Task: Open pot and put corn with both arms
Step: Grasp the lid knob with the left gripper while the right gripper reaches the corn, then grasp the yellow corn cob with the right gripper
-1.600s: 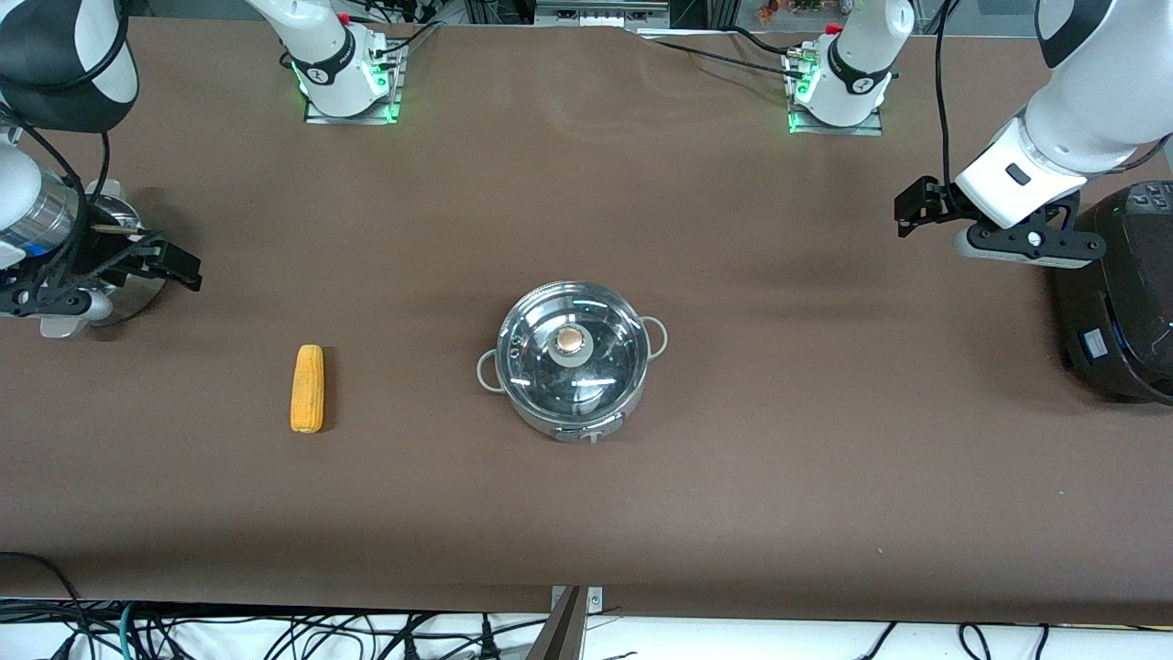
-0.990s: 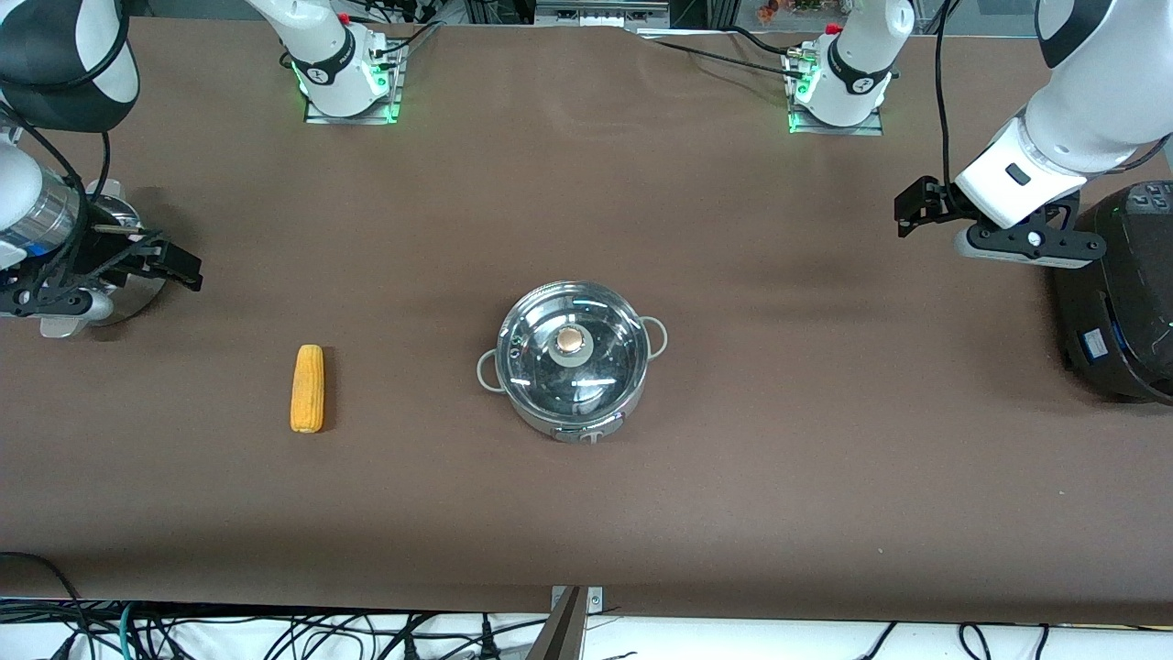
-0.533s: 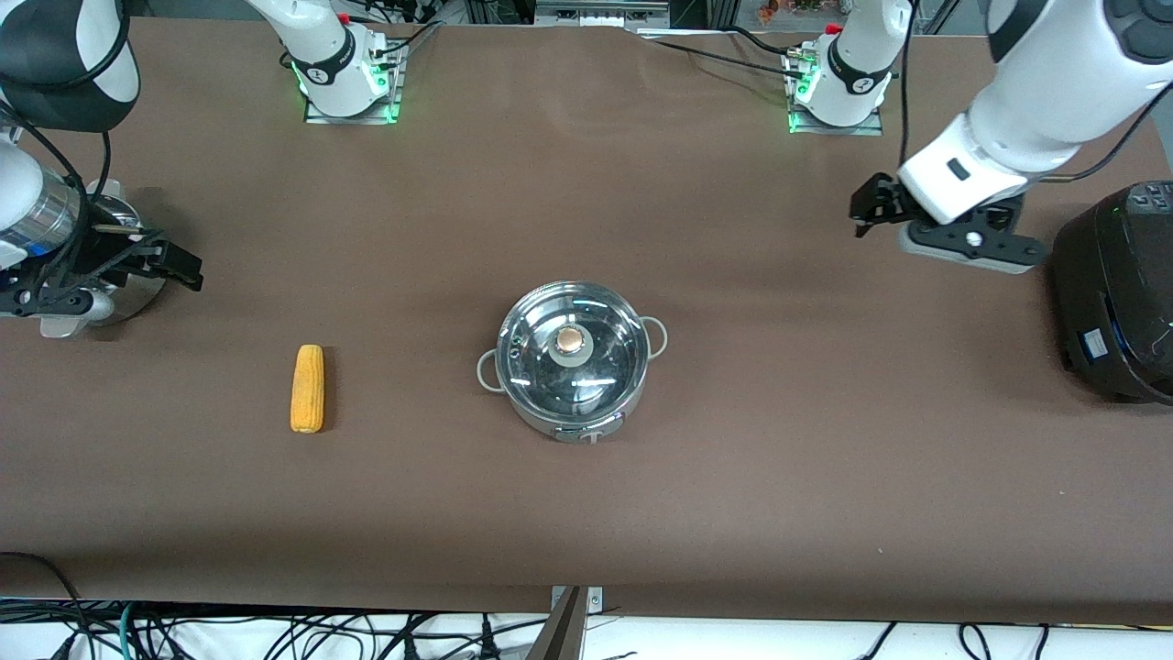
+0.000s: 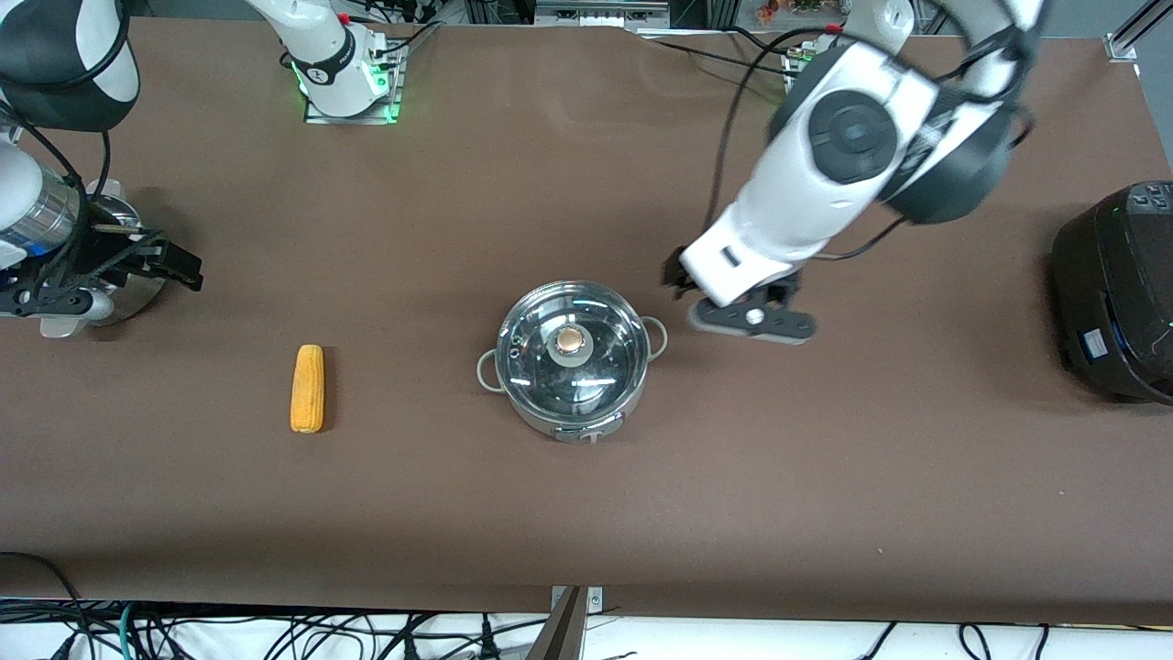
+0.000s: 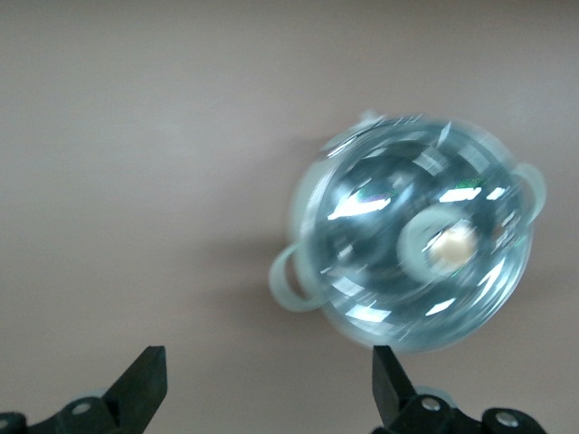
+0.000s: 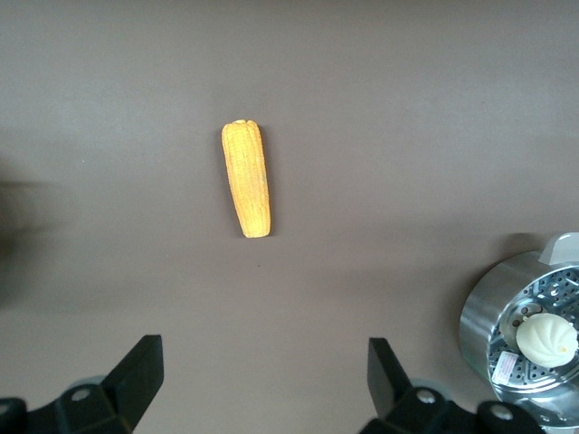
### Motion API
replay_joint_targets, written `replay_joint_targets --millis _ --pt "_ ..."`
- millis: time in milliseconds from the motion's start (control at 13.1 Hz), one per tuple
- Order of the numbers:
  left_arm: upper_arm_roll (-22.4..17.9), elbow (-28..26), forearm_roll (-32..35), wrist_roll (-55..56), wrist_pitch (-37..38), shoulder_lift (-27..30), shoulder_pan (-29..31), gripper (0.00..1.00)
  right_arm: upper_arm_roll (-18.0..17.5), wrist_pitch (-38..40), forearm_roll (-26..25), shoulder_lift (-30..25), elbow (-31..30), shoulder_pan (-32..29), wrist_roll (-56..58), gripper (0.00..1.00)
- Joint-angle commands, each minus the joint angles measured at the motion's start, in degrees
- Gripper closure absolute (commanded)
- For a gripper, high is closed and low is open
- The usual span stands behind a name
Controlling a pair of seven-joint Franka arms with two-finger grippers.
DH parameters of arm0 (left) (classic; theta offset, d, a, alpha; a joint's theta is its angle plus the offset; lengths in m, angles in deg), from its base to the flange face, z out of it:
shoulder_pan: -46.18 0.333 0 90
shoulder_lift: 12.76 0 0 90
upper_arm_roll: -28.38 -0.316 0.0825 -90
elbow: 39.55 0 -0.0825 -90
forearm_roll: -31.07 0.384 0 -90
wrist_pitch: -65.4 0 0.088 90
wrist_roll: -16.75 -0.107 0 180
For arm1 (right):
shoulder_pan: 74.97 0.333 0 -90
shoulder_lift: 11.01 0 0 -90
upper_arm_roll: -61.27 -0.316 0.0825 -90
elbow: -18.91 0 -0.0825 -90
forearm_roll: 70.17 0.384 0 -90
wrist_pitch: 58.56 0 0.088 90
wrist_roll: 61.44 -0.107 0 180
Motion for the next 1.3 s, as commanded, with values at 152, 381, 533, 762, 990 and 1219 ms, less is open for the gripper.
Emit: replay_joint_targets --millis 152,381,533,762,990,1219 --pt "-4.97 5.28 -0.19 14.58 -12.03 -8.94 -9.62 0.00 -0.18 -1.93 0.32 4.56 0.82 -0.16 -0.22 0.00" --pt "-14.19 7.55 -0.36 18.20 -15.64 -13.41 -19.56 0.00 -0.19 -9.74 0.49 12.72 0.90 0.19 0.57 0.00" --pt "-14.75 9.40 -0.28 20.14 -18.19 -17.11 -21.51 0.00 -0.19 -17.12 0.49 18.35 0.73 1.07 0.48 0.00" --pt "-16.41 9.32 -0.19 20.41 -18.38 -17.82 -22.66 0.00 -0.19 -25.57 0.76 23.56 -1.20 0.81 0.57 0.00" --pt "-16.77 9.32 0.68 20.15 -18.46 -18.44 -22.75 0.11 -0.19 -32.24 0.85 25.84 -3.92 0.46 1.09 0.00" --pt "-16.68 9.32 1.48 20.41 -18.38 -18.35 -23.19 0.44 -0.19 -38.49 0.85 27.26 -6.21 0.45 1.09 0.00"
